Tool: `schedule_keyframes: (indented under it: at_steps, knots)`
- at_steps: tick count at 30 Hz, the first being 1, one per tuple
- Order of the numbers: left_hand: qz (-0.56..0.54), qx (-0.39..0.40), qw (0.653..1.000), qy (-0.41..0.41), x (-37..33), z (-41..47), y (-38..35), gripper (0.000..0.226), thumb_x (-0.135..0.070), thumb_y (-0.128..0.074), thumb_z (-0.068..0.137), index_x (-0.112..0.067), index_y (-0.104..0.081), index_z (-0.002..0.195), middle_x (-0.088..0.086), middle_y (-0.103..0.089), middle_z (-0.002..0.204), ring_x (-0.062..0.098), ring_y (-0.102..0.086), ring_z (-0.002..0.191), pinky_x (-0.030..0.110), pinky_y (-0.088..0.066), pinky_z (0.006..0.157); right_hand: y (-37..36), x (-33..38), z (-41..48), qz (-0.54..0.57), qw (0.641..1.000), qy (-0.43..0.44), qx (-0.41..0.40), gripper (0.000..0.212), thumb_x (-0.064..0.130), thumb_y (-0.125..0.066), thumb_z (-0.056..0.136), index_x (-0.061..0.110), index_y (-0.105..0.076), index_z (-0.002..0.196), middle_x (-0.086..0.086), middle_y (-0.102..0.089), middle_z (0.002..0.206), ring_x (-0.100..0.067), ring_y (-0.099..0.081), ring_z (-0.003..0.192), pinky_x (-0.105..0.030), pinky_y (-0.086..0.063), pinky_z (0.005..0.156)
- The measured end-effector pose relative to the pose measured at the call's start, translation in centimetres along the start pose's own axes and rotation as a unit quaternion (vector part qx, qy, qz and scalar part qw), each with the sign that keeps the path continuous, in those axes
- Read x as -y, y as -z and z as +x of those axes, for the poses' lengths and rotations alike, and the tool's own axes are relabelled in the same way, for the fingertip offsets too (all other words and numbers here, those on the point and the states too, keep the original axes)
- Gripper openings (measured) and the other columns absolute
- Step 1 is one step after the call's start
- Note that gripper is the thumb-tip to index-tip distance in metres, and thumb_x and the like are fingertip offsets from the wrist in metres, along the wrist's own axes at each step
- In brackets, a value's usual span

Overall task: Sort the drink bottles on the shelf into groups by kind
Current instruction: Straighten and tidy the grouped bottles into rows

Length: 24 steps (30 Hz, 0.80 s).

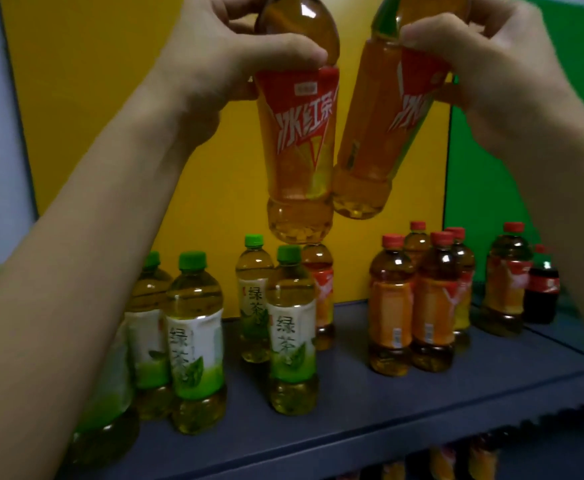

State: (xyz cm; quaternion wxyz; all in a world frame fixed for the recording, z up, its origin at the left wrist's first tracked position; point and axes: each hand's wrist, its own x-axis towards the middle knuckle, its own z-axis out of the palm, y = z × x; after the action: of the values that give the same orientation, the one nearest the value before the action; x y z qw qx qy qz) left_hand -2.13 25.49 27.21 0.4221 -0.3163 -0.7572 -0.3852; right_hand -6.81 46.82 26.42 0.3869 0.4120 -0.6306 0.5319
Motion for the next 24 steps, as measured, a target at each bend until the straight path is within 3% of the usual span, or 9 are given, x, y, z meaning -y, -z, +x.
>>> schedule_keyframes:
  at_steps: [7,10,13,20,24]
  knots:
    - [-0.036,-0.011,0.995,0.094,-2.3,-0.3,-8.6,0.039,-0.031,-0.08,0.058,-0.029,-0.066,0.094,-0.012,-0.072,0.093,0.002,-0.066,0.092,0.037,-0.053,0.085,8.0,-3.5,-2.0,0.039,0.994,-0.09,0.037,0.012,0.025,-0.067,0.079,0.026,-0.061,0.09,0.014,-0.066,0.082,0.0,-0.066,0.079,-0.022,-0.05,0.069]
    - [-0.057,-0.016,0.988,0.142,-2.3,-2.0,-12.0,0.038,-0.026,-0.083,0.052,-0.027,-0.069,0.087,-0.01,-0.074,0.088,0.003,-0.068,0.085,0.029,-0.057,0.075,10.4,-6.2,-3.9,0.049,0.989,-0.131,0.052,0.019,0.028,-0.072,0.072,0.026,-0.064,0.089,0.011,-0.068,0.086,-0.004,-0.066,0.083,-0.024,-0.049,0.07]
    - [-0.061,-0.038,0.98,0.184,-1.7,-4.1,-14.9,0.043,-0.027,-0.082,0.043,-0.024,-0.07,0.084,-0.009,-0.074,0.08,0.002,-0.068,0.076,0.017,-0.054,0.062,12.0,-8.8,-6.1,0.038,0.984,-0.162,0.069,0.016,0.028,-0.075,0.069,0.029,-0.066,0.083,0.007,-0.068,0.093,-0.013,-0.064,0.095,-0.033,-0.049,0.082]
    - [0.054,-0.067,0.958,0.272,2.1,-8.3,-18.6,0.041,-0.035,-0.085,0.051,-0.033,-0.07,0.089,-0.011,-0.071,0.092,0.007,-0.065,0.09,0.038,-0.055,0.08,13.7,-14.0,-10.8,-0.003,0.972,-0.226,0.065,0.026,0.027,-0.076,0.067,0.036,-0.062,0.088,0.011,-0.064,0.097,-0.007,-0.058,0.097,-0.029,-0.045,0.078]
    - [0.105,-0.083,0.944,0.303,4.1,-9.9,-19.6,0.074,-0.059,-0.078,0.037,-0.029,-0.068,0.104,-0.007,-0.069,0.101,0.01,-0.062,0.096,0.042,-0.055,0.083,13.9,-17.2,-12.5,-0.026,0.962,-0.269,0.048,0.045,0.027,-0.079,0.063,0.027,-0.063,0.105,0.004,-0.064,0.105,-0.013,-0.058,0.099,-0.032,-0.045,0.08]
